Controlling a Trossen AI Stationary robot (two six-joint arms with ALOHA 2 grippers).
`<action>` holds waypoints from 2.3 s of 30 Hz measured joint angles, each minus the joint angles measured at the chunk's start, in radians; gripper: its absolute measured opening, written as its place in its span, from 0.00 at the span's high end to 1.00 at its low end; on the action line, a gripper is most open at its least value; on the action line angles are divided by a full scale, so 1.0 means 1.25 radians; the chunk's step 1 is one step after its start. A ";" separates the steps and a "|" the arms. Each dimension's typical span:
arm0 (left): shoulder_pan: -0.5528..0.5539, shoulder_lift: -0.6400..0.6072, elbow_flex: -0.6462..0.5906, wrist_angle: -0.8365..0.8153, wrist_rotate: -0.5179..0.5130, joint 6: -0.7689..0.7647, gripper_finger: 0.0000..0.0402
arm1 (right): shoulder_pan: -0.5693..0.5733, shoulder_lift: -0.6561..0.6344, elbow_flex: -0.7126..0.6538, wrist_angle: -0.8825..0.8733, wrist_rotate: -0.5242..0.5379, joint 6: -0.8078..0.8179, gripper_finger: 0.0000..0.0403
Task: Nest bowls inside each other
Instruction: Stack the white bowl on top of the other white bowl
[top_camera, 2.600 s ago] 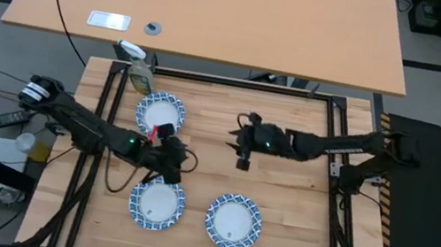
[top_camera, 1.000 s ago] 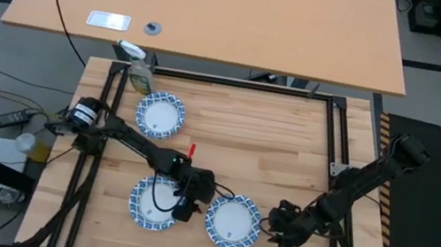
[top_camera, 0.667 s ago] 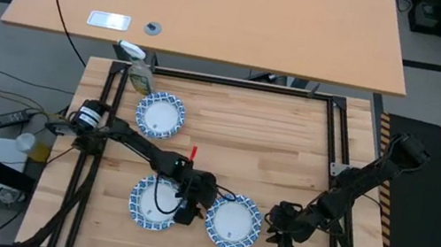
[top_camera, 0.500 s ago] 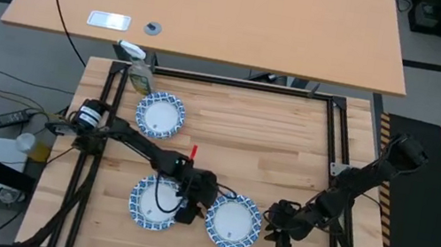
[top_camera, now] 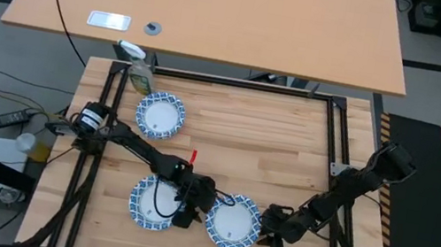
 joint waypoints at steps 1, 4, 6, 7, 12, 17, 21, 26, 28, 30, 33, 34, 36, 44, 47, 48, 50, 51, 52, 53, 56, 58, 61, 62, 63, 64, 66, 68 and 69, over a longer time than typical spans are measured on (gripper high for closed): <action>-0.001 0.000 0.000 0.006 -0.008 0.001 0.55 | 0.000 0.000 0.000 0.001 0.015 -0.004 0.58; -0.004 0.000 0.000 0.018 -0.029 0.002 0.55 | -0.003 0.000 -0.001 0.004 0.046 -0.009 0.58; -0.004 0.000 0.000 0.021 -0.034 0.002 0.55 | -0.003 0.000 -0.001 0.010 0.059 -0.012 0.58; -0.004 0.000 0.000 0.024 -0.035 0.002 0.55 | -0.002 0.000 -0.001 0.013 0.060 -0.015 0.58; -0.003 0.000 0.000 0.028 -0.060 0.006 0.55 | -0.002 0.000 -0.001 0.011 0.060 -0.030 0.58; -0.013 0.000 0.000 0.031 -0.117 0.037 0.55 | -0.002 0.000 -0.001 -0.010 0.060 -0.031 0.58; -0.018 -0.008 0.000 0.026 -0.170 0.047 0.55 | -0.002 0.000 0.010 -0.022 0.063 -0.045 0.58; -0.018 -0.009 0.000 0.023 -0.194 0.045 0.55 | 0.004 -0.001 0.061 -0.156 0.104 -0.057 0.58; -0.018 -0.009 0.000 0.025 -0.213 0.045 0.55 | 0.011 -0.001 0.081 -0.194 0.122 -0.064 0.58; -0.018 -0.012 0.000 0.024 -0.218 0.045 0.55 | 0.015 -0.001 0.093 -0.213 0.130 -0.070 0.58; -0.018 -0.018 0.000 0.025 -0.221 0.045 0.55 | 0.020 -0.005 0.098 -0.227 0.144 -0.071 0.58; -0.020 -0.020 -0.001 0.022 -0.224 0.045 0.55 | 0.021 -0.009 0.098 -0.230 0.148 -0.070 0.58; -0.021 -0.024 -0.006 0.018 -0.230 0.045 0.55 | 0.025 -0.023 0.099 -0.241 0.167 -0.065 0.58; -0.040 -0.084 -0.006 -0.010 -0.303 0.071 0.55 | 0.025 -0.073 0.099 -0.244 0.213 -0.099 0.58; -0.045 -0.109 -0.006 -0.035 -0.323 0.072 0.55 | 0.015 -0.085 0.099 -0.237 0.229 -0.124 0.58; -0.047 -0.115 -0.006 -0.040 -0.328 0.072 0.55 | 0.011 -0.088 0.099 -0.235 0.230 -0.133 0.58; -0.051 -0.124 -0.006 -0.061 -0.347 0.074 0.55 | 0.002 -0.093 0.099 -0.216 0.231 -0.155 0.58; -0.055 -0.127 -0.006 -0.069 -0.355 0.074 0.55 | -0.003 -0.095 0.100 -0.204 0.231 -0.167 0.58; -0.058 -0.129 -0.006 -0.070 -0.361 0.075 0.55 | -0.008 -0.095 0.105 -0.203 0.232 -0.179 0.58; -0.060 -0.130 -0.006 -0.073 -0.364 0.075 0.55 | -0.014 -0.095 0.110 -0.204 0.232 -0.193 0.58; -0.073 -0.137 -0.006 -0.109 -0.386 0.076 0.55 | -0.031 -0.095 0.130 -0.208 0.232 -0.235 0.58; -0.080 -0.142 -0.006 -0.121 -0.406 0.078 0.55 | -0.042 -0.095 0.141 -0.210 0.231 -0.262 0.58; -0.096 -0.169 -0.007 -0.159 -0.447 0.079 0.55 | -0.063 -0.094 0.155 -0.208 0.224 -0.293 0.58; -0.100 -0.181 -0.007 -0.166 -0.461 0.079 0.55 | -0.070 -0.095 0.157 -0.211 0.224 -0.302 0.58; -0.103 -0.194 -0.008 -0.178 -0.475 0.080 0.55 | -0.075 -0.094 0.159 -0.214 0.224 -0.314 0.58; -0.107 -0.210 -0.018 -0.180 -0.487 0.077 0.55 | -0.080 -0.094 0.164 -0.213 0.224 -0.324 0.58; -0.108 -0.250 -0.050 -0.176 -0.495 0.061 0.55 | -0.094 -0.094 0.175 -0.205 0.226 -0.343 0.58; -0.106 -0.291 -0.086 -0.167 -0.504 0.037 0.55 | -0.110 -0.094 0.186 -0.206 0.228 -0.369 0.58; -0.105 -0.312 -0.105 -0.163 -0.509 0.024 0.55 | -0.120 -0.094 0.191 -0.202 0.228 -0.385 0.58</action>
